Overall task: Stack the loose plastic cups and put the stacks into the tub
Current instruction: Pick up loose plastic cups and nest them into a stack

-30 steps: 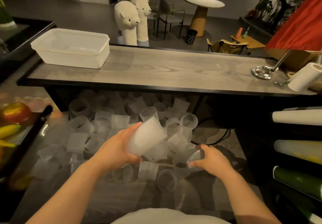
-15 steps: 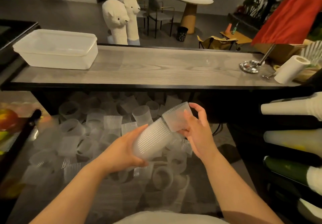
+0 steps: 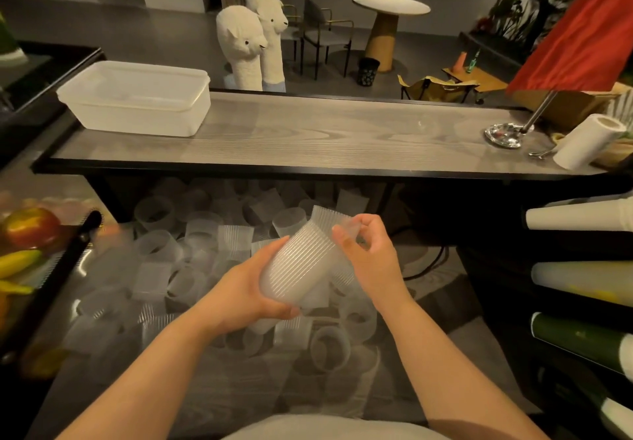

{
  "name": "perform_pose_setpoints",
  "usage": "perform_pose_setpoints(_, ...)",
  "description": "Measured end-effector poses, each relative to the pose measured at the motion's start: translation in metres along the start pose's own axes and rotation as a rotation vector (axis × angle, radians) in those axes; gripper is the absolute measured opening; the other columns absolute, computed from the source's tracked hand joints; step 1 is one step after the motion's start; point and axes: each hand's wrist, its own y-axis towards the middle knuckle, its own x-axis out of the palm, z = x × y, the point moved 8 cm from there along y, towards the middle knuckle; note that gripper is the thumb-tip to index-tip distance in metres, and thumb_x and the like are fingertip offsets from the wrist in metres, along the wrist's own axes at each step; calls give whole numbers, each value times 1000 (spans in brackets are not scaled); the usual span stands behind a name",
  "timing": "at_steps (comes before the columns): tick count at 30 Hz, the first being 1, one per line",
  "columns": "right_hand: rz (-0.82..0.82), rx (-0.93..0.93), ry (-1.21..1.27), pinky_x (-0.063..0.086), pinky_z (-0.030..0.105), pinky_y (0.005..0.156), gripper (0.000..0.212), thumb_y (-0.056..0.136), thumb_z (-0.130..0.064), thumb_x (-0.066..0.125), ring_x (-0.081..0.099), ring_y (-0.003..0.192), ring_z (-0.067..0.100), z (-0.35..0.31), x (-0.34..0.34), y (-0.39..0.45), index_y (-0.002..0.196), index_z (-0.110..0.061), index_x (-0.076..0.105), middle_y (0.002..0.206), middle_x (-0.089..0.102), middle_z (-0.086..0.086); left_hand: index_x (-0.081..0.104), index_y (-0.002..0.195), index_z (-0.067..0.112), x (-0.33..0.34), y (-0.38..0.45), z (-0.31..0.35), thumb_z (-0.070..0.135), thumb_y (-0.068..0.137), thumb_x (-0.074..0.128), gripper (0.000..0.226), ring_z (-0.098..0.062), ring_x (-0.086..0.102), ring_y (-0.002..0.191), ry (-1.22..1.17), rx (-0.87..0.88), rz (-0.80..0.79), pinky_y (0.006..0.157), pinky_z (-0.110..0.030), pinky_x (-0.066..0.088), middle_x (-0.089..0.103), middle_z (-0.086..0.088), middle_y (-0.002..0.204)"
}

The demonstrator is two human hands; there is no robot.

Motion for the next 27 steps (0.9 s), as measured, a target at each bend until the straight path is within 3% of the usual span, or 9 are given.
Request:
perform_pose_setpoints(5,-80,8,-183,47,22,81,26,96,-52,41,59,92,3,7,17,-5,102,-35,59,96,64,-15,18,135,66,-10,0,0,38,66,89,103,-9,54,106,-43,-7,66,70,-23,55,42,30,124)
perform_pose_setpoints(8,-238,39,-200,35,20,101,39,96,-58,30,47,117,-7,15,25,-7,127,-47,50,123,53,-30,18,134,67,-15,1,-3,37,65,89,103,-8,54,106,-25,-12,81,70,-22,54,43,29,123)
perform_pose_setpoints(10,-349,88,-184,23,21,110,52,92,-65,26,31,134,-5,22,25,-6,141,-50,38,144,38,-28,18,135,65,-17,1,-5,36,65,88,104,-8,53,106,-5,-23,91,70,-21,52,42,30,122)
perform_pose_setpoints(12,-370,126,-205,22,24,112,56,91,-68,24,29,136,-3,34,18,-3,144,-51,32,147,32,-26,17,139,62,-15,3,-8,34,66,88,106,-7,52,105,15,-34,90,69,-20,52,40,32,121)
perform_pose_setpoints(14,-183,160,-317,39,30,108,52,95,-62,33,47,128,6,49,-7,4,142,-43,41,142,46,-17,16,143,60,-11,6,-11,37,65,88,108,-7,52,104,36,-41,80,67,-20,52,41,31,121)
perform_pose_setpoints(16,20,218,-587,50,32,89,41,95,-51,50,60,108,15,63,-37,7,128,-26,56,121,61,-4,15,145,58,-8,8,-16,41,65,88,110,-8,52,105,67,-55,76,67,-20,52,42,26,123)
perform_pose_setpoints(20,-149,492,-925,57,38,77,15,85,-31,57,64,87,28,117,-51,0,77,-19,57,93,65,7,13,147,55,-4,12,-23,42,65,87,111,-12,51,109,106,-80,72,75,-24,55,42,18,131)
perform_pose_setpoints(23,-179,598,-922,60,40,75,19,83,-26,55,68,84,28,148,-49,-8,94,-13,64,102,66,11,13,147,54,-2,15,-24,43,65,87,111,-11,51,109,116,-84,71,75,-23,53,42,17,133)
perform_pose_setpoints(27,-138,549,-1011,55,34,82,25,89,-16,53,63,102,30,163,-50,-3,110,-6,60,113,63,14,13,146,57,2,16,-26,45,62,86,112,-9,52,106,125,-88,60,72,-23,53,43,17,132)
